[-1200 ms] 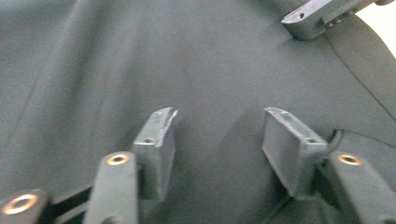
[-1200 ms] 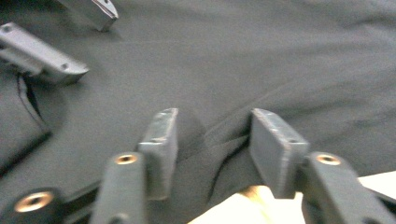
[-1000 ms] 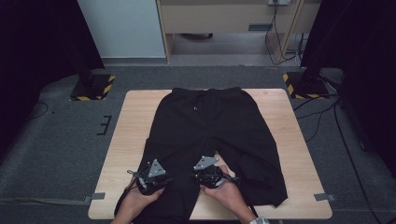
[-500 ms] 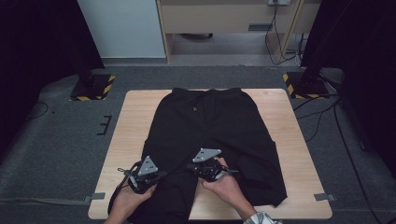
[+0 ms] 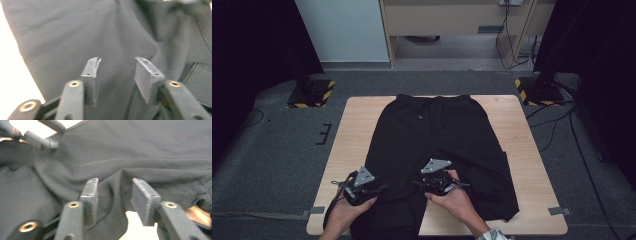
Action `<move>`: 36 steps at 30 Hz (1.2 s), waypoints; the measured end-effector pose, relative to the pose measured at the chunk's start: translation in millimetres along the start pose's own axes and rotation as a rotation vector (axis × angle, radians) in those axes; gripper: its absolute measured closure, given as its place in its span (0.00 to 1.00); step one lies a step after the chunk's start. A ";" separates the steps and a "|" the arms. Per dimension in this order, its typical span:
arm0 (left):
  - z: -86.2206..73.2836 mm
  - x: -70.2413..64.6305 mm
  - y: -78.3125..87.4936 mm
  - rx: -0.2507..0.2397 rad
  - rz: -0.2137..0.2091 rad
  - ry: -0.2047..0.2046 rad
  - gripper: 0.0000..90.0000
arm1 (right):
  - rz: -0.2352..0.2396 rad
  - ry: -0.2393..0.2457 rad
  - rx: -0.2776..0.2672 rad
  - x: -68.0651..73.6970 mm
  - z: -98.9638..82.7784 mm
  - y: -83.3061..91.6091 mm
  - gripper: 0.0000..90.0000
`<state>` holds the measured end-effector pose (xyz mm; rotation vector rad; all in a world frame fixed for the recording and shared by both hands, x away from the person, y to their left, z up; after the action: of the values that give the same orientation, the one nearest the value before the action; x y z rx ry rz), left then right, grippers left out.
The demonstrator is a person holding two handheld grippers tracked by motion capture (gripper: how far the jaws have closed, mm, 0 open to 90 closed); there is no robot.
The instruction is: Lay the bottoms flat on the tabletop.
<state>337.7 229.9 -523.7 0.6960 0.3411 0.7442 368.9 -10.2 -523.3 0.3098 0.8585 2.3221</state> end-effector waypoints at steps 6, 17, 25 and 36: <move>-32.9 13.1 10.7 0.090 0.053 0.066 0.41 | 0.055 0.031 0.009 22.5 -12.1 9.7 0.57; -36.2 20.7 5.8 0.130 0.010 0.072 0.76 | 0.131 0.082 0.036 40.1 -13.2 -3.6 0.69; -16.4 46.1 12.3 0.085 0.099 0.055 0.99 | 0.159 0.115 0.038 45.7 -6.9 -5.4 0.79; -15.0 53.0 3.6 0.130 0.063 0.038 0.98 | 0.243 0.146 0.075 71.5 -4.2 -27.3 0.62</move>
<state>365.1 276.6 -534.4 0.8191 0.4058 0.8009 325.3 49.3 -544.2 0.2930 1.0310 2.5664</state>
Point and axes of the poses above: each handheld gripper's, and its own axes: y roughly backward along the jaws, z roughly out of its top, x roughly to its left, the point moved 4 cm from there along -y, roughly forward along the jaws, and after that the axes turned 6 degrees about -z, right-handed, at the moved point
